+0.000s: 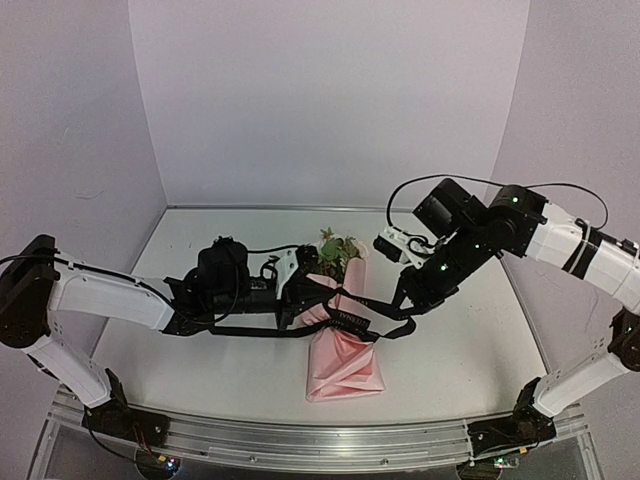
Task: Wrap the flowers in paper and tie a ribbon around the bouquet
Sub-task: Cross the half-tied ribbon over the folded bouquet.
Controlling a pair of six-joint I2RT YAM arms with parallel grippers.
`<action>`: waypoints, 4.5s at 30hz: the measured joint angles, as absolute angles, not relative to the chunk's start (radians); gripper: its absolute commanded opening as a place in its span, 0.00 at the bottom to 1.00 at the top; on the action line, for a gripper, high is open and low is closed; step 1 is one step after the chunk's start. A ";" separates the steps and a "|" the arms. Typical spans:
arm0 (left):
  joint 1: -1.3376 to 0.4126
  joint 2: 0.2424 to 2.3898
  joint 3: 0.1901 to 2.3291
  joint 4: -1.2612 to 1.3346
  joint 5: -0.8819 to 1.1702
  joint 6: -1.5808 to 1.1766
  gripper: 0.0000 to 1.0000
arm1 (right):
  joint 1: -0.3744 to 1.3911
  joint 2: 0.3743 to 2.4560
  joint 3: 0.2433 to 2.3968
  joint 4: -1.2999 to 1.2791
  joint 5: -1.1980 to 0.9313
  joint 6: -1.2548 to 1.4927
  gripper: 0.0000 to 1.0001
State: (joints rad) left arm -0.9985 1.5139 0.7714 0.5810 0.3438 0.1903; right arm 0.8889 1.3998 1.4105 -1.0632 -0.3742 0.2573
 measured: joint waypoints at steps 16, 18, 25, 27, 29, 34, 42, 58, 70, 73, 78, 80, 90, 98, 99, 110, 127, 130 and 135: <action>-0.979 1.523 0.845 0.540 0.398 0.235 0.00 | 0.922 1.436 1.700 -1.196 -0.247 0.213 0.00; -0.974 1.526 0.850 0.547 0.390 0.234 0.00 | 0.924 1.446 1.705 -1.209 -0.241 0.207 0.00; -0.967 1.537 0.847 0.511 0.390 0.235 0.00 | 0.952 1.464 1.614 -1.205 -0.286 0.201 0.00; -0.971 1.537 0.836 0.504 0.409 0.235 0.00 | 0.974 1.454 1.510 -1.177 -0.324 0.223 0.00; -0.983 1.537 0.813 0.489 0.434 0.235 0.00 | 1.004 1.451 1.394 -1.125 -0.358 0.252 0.02; -1.011 1.542 0.751 0.388 0.389 0.233 0.00 | 1.036 1.439 1.128 -1.153 -0.412 0.371 0.35; -1.010 1.542 0.724 0.329 0.289 0.228 0.00 | 1.034 1.329 1.020 -1.117 -0.319 0.481 0.53; -1.024 1.542 0.725 0.303 0.257 0.228 0.00 | 0.896 1.496 0.884 -0.375 -0.260 0.695 0.47; -1.027 1.541 0.727 0.286 0.257 0.228 0.00 | 0.870 1.519 0.832 -0.140 -0.259 0.733 0.46; -1.027 1.541 0.732 0.281 0.257 0.228 0.00 | 0.870 1.494 0.811 -0.134 -0.257 0.726 0.47; -1.027 1.541 0.733 0.279 0.253 0.228 0.00 | 0.865 1.459 0.800 -0.123 -0.248 0.717 0.43; -1.027 1.541 0.733 0.278 0.250 0.228 0.00 | 0.861 1.457 0.798 -0.112 -0.247 0.715 0.41; -1.027 1.540 0.734 0.278 0.239 0.228 0.00 | 0.845 1.457 0.751 -0.018 -0.244 0.729 0.40; -1.027 1.536 0.734 0.278 0.232 0.228 0.00 | 0.834 1.482 0.739 0.037 -0.247 0.771 0.38; -1.027 1.536 0.734 0.278 0.231 0.228 0.00 | 0.834 1.489 0.739 0.043 -0.248 0.776 0.37; -1.027 1.533 0.734 0.277 0.231 0.226 0.00 | 0.834 1.511 0.739 0.062 -0.249 0.813 0.00; -1.028 1.513 0.858 0.345 0.300 0.080 0.01 | 0.813 1.502 1.280 -0.652 -0.312 0.570 0.00; -1.030 1.535 0.926 0.381 0.325 0.050 0.01 | 0.789 1.572 1.388 -0.729 -0.372 0.541 0.00; -1.035 1.561 0.974 0.424 0.333 0.022 0.00 | 0.740 1.688 1.502 -0.820 -0.469 0.540 0.00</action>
State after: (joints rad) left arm -1.0352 1.5608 0.9737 0.4238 0.3333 0.0222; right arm 0.7402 1.6881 1.5017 -0.8202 -0.4685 0.5395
